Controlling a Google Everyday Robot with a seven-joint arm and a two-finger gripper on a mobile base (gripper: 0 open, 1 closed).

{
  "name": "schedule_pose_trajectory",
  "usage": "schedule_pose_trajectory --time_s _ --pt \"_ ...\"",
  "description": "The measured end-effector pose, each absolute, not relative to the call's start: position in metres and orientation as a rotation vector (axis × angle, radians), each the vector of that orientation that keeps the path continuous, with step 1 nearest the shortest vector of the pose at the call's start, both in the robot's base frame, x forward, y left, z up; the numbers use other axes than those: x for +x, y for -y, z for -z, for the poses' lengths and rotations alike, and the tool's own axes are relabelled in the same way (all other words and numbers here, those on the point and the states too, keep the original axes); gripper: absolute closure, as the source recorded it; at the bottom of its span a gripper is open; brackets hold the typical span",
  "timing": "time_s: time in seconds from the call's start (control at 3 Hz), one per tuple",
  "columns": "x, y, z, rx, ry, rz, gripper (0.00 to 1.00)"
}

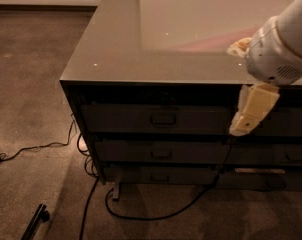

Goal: Open top drawer

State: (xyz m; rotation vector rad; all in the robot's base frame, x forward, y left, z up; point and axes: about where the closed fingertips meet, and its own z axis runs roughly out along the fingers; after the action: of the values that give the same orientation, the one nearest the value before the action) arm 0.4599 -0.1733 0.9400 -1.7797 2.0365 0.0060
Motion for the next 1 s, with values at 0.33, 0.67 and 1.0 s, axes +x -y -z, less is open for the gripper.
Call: schedule_pose_trajectory --time_s 0.33,0.67,1.0 --pt "0.477 0.172 -0.911 -1.823 -1.99 -0.001 0.0" --pt "0.491 0.178 -0.883 -1.884 -1.982 0.03 0.0" --pt "0.501 0.188 -0.859 -1.944 -2.056 0.121 0.0"
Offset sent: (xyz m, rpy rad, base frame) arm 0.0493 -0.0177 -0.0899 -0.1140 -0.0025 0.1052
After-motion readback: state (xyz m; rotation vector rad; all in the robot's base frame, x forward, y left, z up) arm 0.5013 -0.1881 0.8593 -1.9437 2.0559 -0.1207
